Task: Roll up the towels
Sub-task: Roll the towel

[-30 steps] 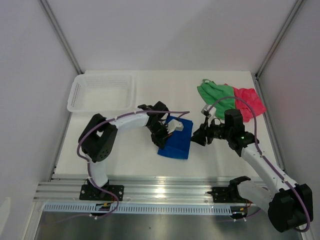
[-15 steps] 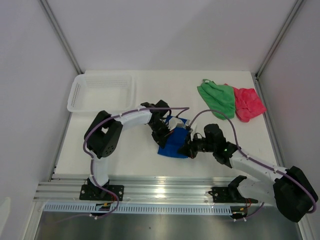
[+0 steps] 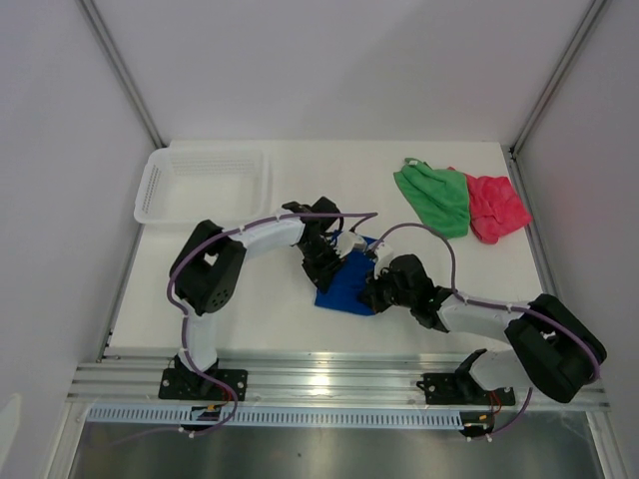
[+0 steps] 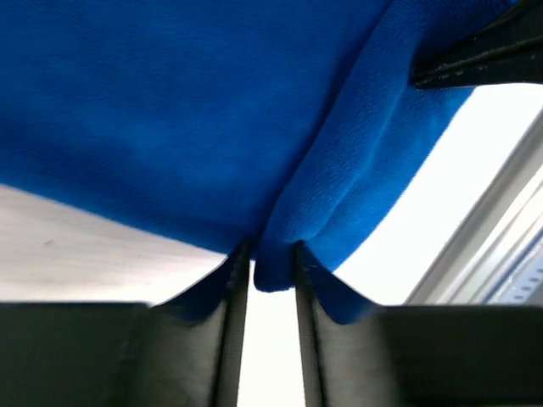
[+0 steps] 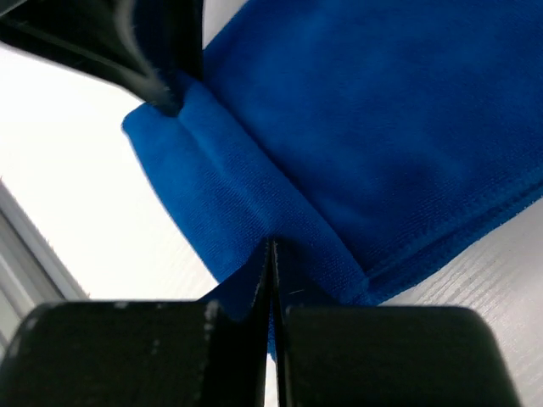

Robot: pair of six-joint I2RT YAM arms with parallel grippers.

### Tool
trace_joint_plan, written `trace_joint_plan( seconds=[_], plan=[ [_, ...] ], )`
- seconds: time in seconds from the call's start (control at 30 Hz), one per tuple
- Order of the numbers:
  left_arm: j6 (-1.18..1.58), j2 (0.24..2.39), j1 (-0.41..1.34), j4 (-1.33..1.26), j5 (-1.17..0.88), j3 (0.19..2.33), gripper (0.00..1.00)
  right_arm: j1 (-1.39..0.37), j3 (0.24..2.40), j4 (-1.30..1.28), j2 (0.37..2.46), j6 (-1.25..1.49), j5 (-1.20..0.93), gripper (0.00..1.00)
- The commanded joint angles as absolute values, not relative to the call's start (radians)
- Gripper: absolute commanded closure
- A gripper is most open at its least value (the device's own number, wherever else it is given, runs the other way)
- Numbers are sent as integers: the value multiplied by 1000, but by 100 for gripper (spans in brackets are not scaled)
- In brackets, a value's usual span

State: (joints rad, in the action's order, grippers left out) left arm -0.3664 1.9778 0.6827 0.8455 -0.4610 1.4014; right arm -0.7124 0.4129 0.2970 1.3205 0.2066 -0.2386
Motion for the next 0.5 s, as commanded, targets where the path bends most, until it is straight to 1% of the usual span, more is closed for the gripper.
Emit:
trace_joint_plan(
  seconds=[0.0, 0.1, 0.33, 0.47],
  plan=[
    [-374, 1991, 670, 833, -356, 1443, 69, -712, 449, 288, 1368, 264, -153, 100],
    [-376, 1983, 670, 847, -342, 1465, 63, -703, 449, 287, 1393, 310, -152, 100],
    [-412, 1910, 661, 867, -301, 1505, 61, -672, 454, 314, 1402, 359, -149, 100],
    [-478, 1798, 661, 861, -321, 1493, 61, -660, 457, 319, 1410, 376, -163, 100]
  ],
)
